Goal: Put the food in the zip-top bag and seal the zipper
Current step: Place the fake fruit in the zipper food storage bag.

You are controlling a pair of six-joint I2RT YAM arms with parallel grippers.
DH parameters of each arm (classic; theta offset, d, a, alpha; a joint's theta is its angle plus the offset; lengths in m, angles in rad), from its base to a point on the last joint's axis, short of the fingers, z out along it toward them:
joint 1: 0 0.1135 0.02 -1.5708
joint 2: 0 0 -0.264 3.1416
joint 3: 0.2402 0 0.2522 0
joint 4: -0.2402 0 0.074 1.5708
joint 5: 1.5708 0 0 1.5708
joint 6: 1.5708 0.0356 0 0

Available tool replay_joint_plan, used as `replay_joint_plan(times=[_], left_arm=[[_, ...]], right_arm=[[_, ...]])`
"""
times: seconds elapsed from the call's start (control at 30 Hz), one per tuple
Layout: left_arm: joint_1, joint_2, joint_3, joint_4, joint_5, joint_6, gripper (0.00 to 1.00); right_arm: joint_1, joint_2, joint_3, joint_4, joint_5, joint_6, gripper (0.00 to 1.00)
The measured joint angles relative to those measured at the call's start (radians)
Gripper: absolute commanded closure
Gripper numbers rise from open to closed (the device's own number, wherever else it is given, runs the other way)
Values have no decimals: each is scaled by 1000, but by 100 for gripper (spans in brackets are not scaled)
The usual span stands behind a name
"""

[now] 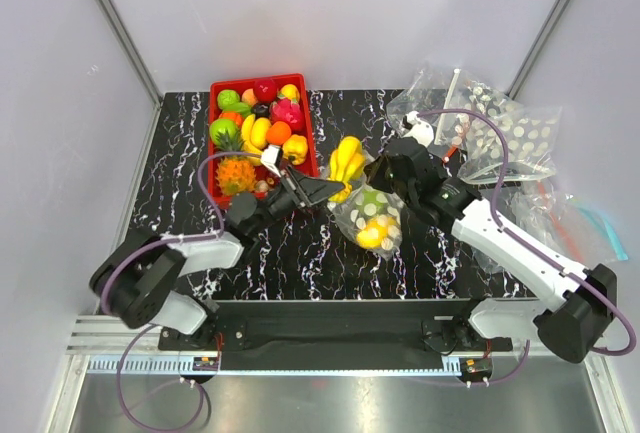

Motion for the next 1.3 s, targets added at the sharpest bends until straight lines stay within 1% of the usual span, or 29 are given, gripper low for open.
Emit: replay_joint_plan(times=[0.13, 0.2, 0.43, 0.53, 0.63, 0.73, 0.87, 1.0, 1.07, 1.2, 1.3], left_arm=[[-3, 122, 27, 15, 45, 8, 94], [-2, 145, 43, 15, 66, 20, 94], [-2, 145, 84, 31, 107, 57, 92], [-2, 145, 84, 34, 108, 36, 92], [-5, 140, 84, 32, 106, -15, 92], [-14, 98, 65, 23, 97, -65, 92], [-24, -38, 31, 6, 93, -87, 89], [-27, -198, 20, -23, 76, -88, 89], [-27, -243, 8, -31, 65, -87, 89], [-29, -233, -9, -65, 50, -87, 89], [-32, -192, -16, -90, 45, -88, 89]], right_arm=[[-2, -24, -11, -13, 0, -1, 100], [-6, -34, -17, -22, 0, -1, 100], [-8, -64, -22, -22, -5, 3, 100], [-8, -70, -30, -16, -5, 6, 100], [-8, -78, -77, 24, -3, 2, 100], [-8, -109, -183, 117, 3, -13, 100], [-8, -172, -327, 226, 4, -28, 100], [-8, -212, -375, 324, 3, -43, 100], [-8, -228, -380, 362, 4, -47, 100], [-8, -239, -380, 419, 4, -49, 100], [-8, -239, -380, 434, 4, -46, 100]])
